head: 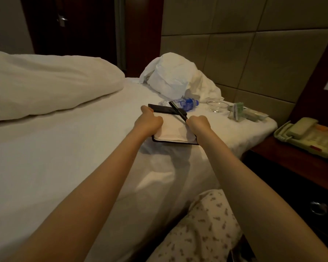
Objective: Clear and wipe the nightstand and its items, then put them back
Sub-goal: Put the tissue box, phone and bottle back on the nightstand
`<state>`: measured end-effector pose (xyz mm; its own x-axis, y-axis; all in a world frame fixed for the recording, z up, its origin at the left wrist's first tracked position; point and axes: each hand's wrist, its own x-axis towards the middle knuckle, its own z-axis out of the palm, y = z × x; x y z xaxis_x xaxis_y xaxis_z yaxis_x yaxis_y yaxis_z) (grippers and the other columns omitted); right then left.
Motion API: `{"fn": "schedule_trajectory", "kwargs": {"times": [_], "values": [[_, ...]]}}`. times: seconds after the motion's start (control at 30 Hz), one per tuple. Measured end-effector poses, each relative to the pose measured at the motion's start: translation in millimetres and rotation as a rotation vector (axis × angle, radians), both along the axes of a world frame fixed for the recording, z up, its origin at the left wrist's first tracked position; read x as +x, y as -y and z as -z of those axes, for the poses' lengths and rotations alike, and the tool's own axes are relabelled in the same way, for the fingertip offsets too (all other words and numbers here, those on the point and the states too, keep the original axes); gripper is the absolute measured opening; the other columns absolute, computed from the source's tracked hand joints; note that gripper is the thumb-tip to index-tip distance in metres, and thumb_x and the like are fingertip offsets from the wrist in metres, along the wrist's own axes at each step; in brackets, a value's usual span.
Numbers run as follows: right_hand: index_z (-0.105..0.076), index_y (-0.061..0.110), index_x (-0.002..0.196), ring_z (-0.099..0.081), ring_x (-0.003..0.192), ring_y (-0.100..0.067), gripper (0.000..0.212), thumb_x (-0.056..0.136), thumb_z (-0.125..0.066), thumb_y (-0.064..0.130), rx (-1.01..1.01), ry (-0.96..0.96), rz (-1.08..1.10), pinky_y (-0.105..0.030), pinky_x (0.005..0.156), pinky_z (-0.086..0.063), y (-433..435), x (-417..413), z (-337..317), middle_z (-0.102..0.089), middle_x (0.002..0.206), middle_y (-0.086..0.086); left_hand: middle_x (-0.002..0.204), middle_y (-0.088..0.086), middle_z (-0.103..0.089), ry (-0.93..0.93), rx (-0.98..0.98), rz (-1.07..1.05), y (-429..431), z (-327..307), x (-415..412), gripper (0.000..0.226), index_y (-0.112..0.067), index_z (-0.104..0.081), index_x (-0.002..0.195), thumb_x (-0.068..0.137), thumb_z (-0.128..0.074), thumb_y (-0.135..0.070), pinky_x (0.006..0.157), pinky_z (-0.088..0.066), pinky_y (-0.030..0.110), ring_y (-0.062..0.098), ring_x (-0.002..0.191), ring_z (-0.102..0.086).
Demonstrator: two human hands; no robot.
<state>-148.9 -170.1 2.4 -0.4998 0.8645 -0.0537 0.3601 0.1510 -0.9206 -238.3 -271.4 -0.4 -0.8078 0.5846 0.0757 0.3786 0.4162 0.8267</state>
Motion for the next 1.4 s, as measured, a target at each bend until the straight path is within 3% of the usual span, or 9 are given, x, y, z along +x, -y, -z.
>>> {"fn": "schedule_trajectory", "kwargs": {"times": [0.13,0.3,0.43,0.57,0.73,0.83,1.07,1.27,1.4], "values": [[-0.052,0.002,0.124,-0.051,0.079,-0.023,0.033,0.096,-0.044,0.017,0.051,0.156,0.146,-0.027,0.061,-0.041,-37.7,37.6,0.2,-0.048,0.086,-0.006,0.130,0.017,-0.049,0.027,0.017,0.105,-40.2,3.8,33.2,0.044,-0.009,-0.028,0.135,0.094,-0.043,-0.016,0.097,-0.039,0.035,0.033,0.119,-0.049],[-0.054,-0.001,0.116,-0.051,0.103,-0.032,0.025,0.095,-0.042,0.005,0.076,0.281,0.257,-0.035,0.082,-0.046,-69.4,91.1,2.9,-0.042,0.092,-0.011,0.133,0.014,-0.047,0.028,0.007,0.247,-86.5,1.3,74.1,0.046,-0.010,-0.029,0.136,0.093,-0.045,-0.016,0.103,-0.041,0.036,0.031,0.121,-0.049],[-0.049,0.007,0.095,-0.048,0.074,-0.020,0.010,0.094,-0.046,0.016,-0.005,0.101,0.448,-0.030,0.064,-0.043,-95.9,138.5,8.9,-0.045,0.086,-0.008,0.131,0.013,-0.047,0.042,-0.040,0.371,-122.2,2.3,114.4,0.043,-0.013,-0.030,0.133,0.094,-0.046,-0.018,0.100,-0.045,0.039,0.030,0.118,-0.050],[-0.044,0.010,0.073,-0.041,0.061,-0.013,0.021,0.093,-0.046,0.016,-0.013,0.052,0.575,-0.029,0.065,-0.044,-116.2,196.0,11.0,-0.045,0.080,-0.004,0.122,0.013,-0.051,0.034,-0.057,0.532,-154.0,7.0,163.3,0.041,-0.013,-0.032,0.128,0.090,-0.047,-0.016,0.094,-0.047,0.036,0.030,0.111,-0.054],[-0.047,0.007,0.092,-0.038,0.060,-0.017,0.011,0.095,-0.042,0.016,-0.086,0.045,0.797,-0.028,0.047,-0.027,-125.3,268.3,14.8,-0.046,0.092,-0.011,0.128,0.014,-0.044,0.046,-0.108,0.764,-187.1,6.8,236.8,0.044,-0.019,-0.031,0.122,0.084,-0.054,-0.020,0.089,-0.049,0.035,0.028,0.105,-0.055],[-0.051,0.000,0.115,-0.048,0.078,-0.023,0.026,0.096,-0.041,0.015,-0.055,0.020,0.904,-0.029,0.064,-0.037,-130.5,313.3,17.1,-0.049,0.101,-0.011,0.134,0.013,-0.030,0.042,-0.133,0.950,-199.4,4.4,277.3,0.050,-0.017,-0.029,0.128,0.087,-0.057,-0.022,0.076,-0.040,0.028,0.022,0.097,-0.043],[-0.039,-0.003,0.137,-0.043,0.125,-0.038,0.044,0.096,-0.036,0.013,-0.056,0.049,1.128,-0.040,0.099,-0.039,-144.3,404.8,16.7,-0.043,0.140,-0.020,0.141,0.011,-0.020,-0.107,-0.134,1.276,-218.2,4.5,358.5,0.065,-0.018,-0.033,0.135,0.081,-0.068,-0.019,0.081,-0.037,0.024,0.023,0.103,-0.044],[-0.045,-0.004,0.131,-0.044,0.124,-0.036,0.038,0.098,-0.035,0.013,-0.113,0.037,1.243,-0.038,0.096,-0.040,-154.1,458.2,15.3,-0.046,0.136,-0.020,0.140,0.009,-0.024,-0.173,-0.090,1.371,-240.5,16.3,406.6,0.068,-0.019,-0.042,0.130,0.073,-0.078,-0.022,0.086,-0.036,0.023,0.027,0.120,-0.043],[-0.049,-0.004,0.128,-0.049,0.122,-0.035,0.038,0.096,-0.036,0.011,-0.070,0.010,1.201,-0.033,0.078,-0.039,-167.5,484.0,15.9,-0.051,0.133,-0.020,0.141,0.007,-0.029,-0.158,-0.059,1.351,-259.8,21.2,432.0,0.059,-0.021,-0.050,0.125,0.073,-0.078,-0.027,0.087,-0.033,0.022,0.025,0.125,-0.040]]}}
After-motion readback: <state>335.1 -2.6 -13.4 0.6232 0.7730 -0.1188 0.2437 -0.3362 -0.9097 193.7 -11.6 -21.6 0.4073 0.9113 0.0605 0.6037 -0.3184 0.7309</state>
